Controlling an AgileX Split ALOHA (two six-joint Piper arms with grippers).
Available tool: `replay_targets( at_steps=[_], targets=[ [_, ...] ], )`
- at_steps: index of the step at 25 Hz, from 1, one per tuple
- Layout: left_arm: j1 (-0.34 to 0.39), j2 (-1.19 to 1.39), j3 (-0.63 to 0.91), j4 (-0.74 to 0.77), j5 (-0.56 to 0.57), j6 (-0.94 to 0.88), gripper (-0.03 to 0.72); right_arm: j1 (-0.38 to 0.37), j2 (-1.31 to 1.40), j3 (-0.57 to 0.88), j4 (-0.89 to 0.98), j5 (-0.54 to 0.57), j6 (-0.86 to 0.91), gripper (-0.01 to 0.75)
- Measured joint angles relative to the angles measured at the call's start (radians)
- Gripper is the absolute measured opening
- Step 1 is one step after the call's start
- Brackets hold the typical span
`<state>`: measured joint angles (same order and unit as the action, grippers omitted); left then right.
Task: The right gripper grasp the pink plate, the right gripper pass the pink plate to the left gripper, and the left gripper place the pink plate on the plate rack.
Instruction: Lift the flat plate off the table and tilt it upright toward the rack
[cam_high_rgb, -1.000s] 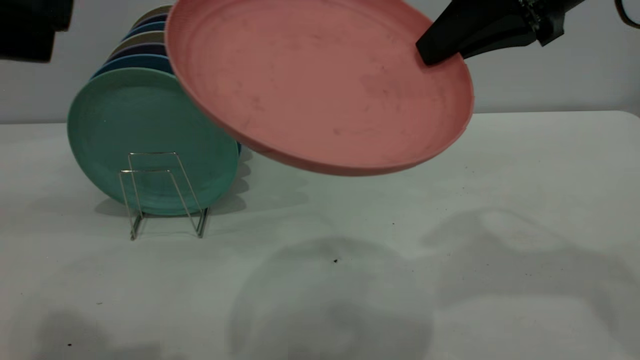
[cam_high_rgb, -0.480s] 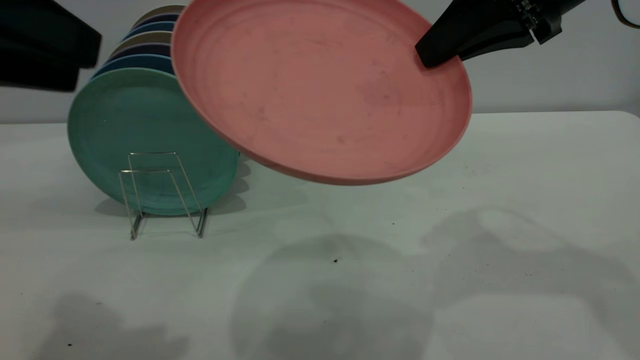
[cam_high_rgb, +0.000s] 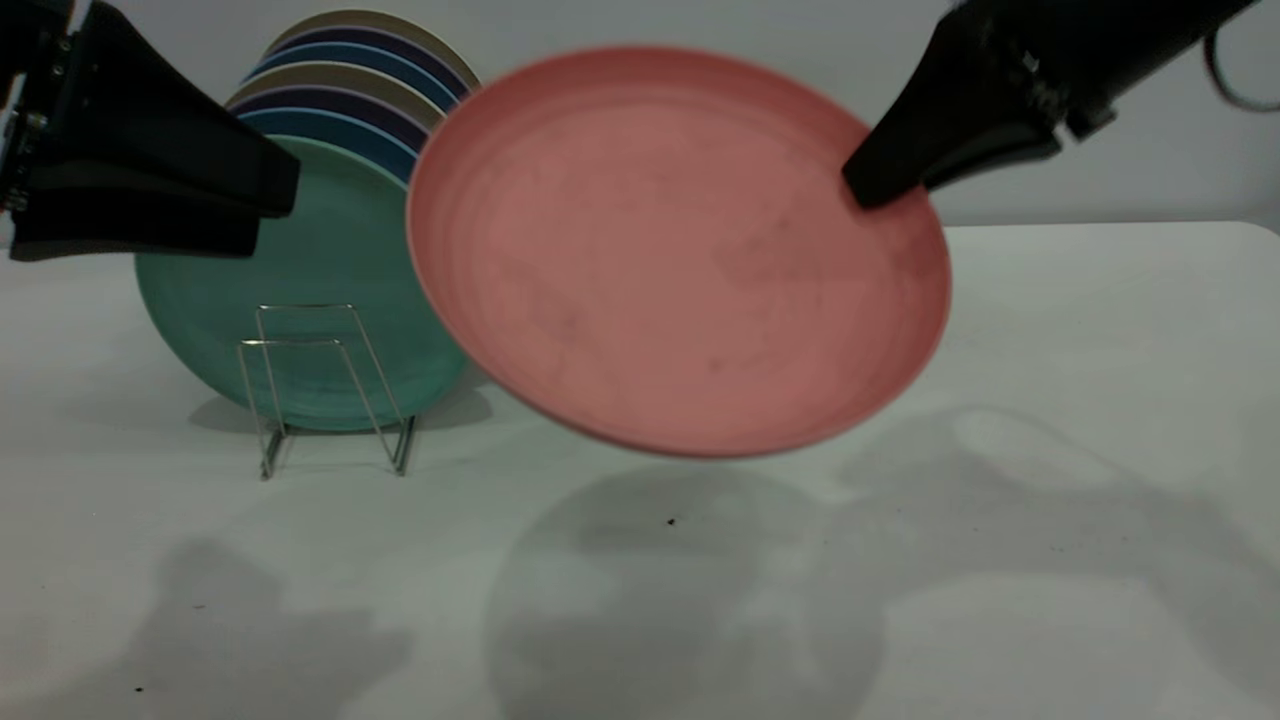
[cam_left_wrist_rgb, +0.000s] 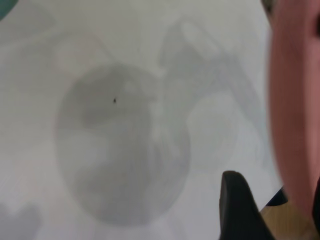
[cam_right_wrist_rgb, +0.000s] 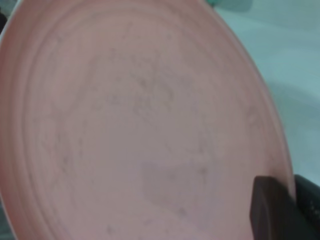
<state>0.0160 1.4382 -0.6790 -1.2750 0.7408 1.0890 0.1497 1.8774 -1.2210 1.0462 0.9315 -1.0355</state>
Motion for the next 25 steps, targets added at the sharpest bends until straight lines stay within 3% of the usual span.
replay_targets(
  at_steps=[9,16,25],
  targets=[
    [0.0,0.125,-0.007,-0.044,0.01,0.067,0.392,0.0,0.015,0.0,0.063,-0.001,-0.062,0.015],
    [0.0,0.205,-0.007,-0.134,0.099,0.182,0.392,0.0,0.015,0.0,0.038,-0.007,-0.047,0.015],
    [0.0,0.211,-0.007,-0.154,0.159,0.198,0.392,0.006,0.015,0.0,-0.024,-0.052,-0.002,0.015]
  ],
)
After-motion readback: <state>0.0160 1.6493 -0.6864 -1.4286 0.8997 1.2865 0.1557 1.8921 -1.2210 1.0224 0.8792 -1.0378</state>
